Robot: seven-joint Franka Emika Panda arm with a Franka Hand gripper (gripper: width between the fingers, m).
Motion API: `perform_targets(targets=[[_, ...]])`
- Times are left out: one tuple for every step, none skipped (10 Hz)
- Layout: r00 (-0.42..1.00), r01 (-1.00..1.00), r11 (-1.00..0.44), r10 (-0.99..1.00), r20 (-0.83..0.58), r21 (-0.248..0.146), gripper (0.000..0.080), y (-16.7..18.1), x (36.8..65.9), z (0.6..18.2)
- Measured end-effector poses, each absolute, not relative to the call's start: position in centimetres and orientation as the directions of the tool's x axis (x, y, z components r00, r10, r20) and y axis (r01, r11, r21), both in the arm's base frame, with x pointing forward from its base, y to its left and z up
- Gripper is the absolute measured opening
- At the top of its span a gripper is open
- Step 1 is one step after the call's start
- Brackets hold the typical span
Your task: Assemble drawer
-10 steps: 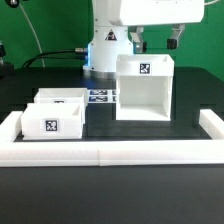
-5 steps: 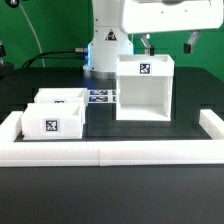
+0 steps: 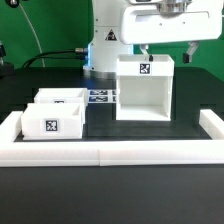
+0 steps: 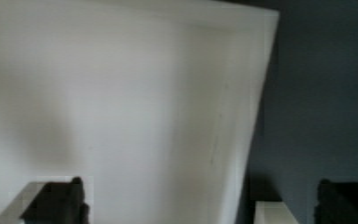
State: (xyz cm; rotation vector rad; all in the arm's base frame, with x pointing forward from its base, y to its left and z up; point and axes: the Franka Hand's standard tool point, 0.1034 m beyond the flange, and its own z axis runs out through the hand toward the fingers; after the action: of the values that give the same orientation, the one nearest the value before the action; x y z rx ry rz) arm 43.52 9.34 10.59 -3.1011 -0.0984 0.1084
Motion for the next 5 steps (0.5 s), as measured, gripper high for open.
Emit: perform_targets(targets=[[0.996, 0.062, -0.997, 0.065, -0.069, -0.039, 0.065, 9.34, 43.52, 10.59], [0.996, 0.061, -0.997, 0.064, -0.068, -0.04, 0.065, 9.33, 43.52, 10.58], [0.998, 0.025, -0.998, 0.028, -0.058, -0.054, 0.065, 9.3, 43.47, 10.35], [0.999, 0.0, -0.998, 0.003, -0.052, -0.063, 0.065, 9.33, 43.01, 9.94], [0.999, -0.02, -0.998, -0.017, -0.047, -0.065, 0.065, 9.42, 42.69, 9.6]])
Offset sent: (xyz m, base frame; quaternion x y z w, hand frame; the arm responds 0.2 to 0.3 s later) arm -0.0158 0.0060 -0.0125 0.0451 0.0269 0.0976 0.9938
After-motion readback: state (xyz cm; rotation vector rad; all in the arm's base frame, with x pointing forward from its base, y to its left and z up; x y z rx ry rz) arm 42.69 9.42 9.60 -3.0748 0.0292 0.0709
